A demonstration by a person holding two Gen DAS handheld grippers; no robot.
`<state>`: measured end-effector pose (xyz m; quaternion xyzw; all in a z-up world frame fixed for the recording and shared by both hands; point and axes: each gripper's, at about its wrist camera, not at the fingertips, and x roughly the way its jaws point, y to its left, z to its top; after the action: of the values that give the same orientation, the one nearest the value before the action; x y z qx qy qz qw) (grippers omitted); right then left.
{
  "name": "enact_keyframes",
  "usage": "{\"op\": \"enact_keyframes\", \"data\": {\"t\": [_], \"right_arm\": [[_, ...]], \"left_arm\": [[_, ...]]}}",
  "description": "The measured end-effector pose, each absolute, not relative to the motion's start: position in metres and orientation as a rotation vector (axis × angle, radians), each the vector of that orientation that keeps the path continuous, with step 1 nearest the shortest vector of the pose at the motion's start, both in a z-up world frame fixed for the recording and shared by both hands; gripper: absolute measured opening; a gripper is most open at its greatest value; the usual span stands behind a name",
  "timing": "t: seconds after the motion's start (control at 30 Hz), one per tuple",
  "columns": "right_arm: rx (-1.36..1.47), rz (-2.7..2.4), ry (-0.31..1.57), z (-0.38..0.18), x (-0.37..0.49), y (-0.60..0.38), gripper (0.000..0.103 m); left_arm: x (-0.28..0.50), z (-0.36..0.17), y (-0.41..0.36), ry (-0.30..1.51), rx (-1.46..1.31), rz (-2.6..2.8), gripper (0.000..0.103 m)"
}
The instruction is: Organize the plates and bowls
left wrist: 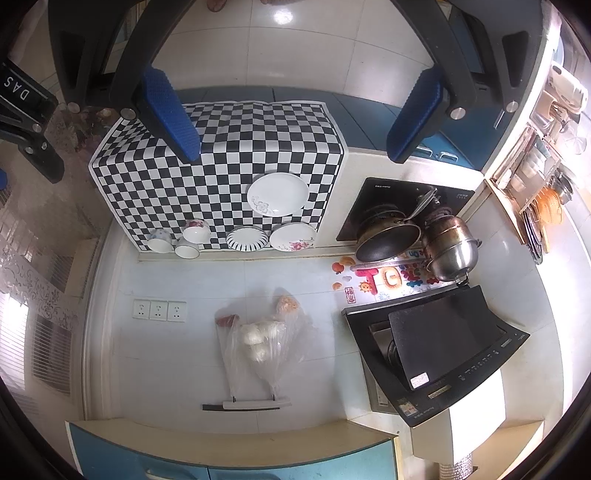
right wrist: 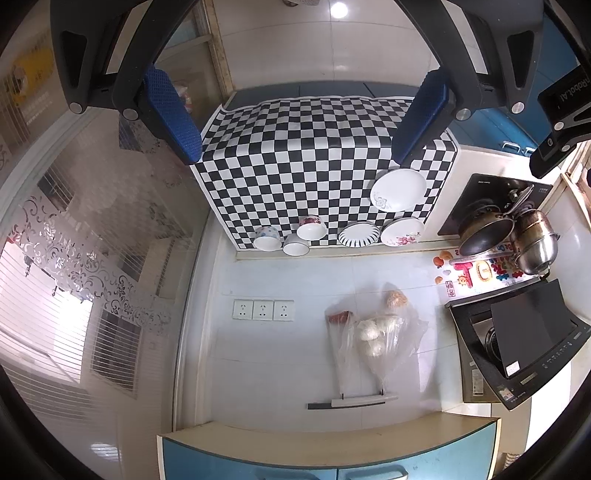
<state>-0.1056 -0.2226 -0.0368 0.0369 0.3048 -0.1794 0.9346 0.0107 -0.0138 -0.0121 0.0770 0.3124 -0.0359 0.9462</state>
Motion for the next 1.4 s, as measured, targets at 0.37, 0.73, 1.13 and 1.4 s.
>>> {"op": "enact_keyframes", "data": {"t": [0.37, 0.73, 1.13, 1.4], "right_arm": [[0.077, -0.374, 0.626, -0.036, -0.104, -0.223, 0.103], [0.073, -0.371, 0.625, -0.036, -0.102, -0.221, 0.103], [0.074, -0.371, 0.623, -0.036, -0.103, -0.22, 0.103], [0.076, -0.374, 0.617, -0.035, -0.101, -0.218, 0.103]], "left_arm": [[0.012, -0.013, -0.013, 0.638, 0.151, -0.075, 0.103], [0.012, -0.013, -0.011, 0.635, 0.15, -0.073, 0.103], [0.013, -0.012, -0.003, 0.636, 0.143, -0.074, 0.103], [0.013, -0.012, -0.005, 0.638, 0.142, -0.073, 0.103]]}}
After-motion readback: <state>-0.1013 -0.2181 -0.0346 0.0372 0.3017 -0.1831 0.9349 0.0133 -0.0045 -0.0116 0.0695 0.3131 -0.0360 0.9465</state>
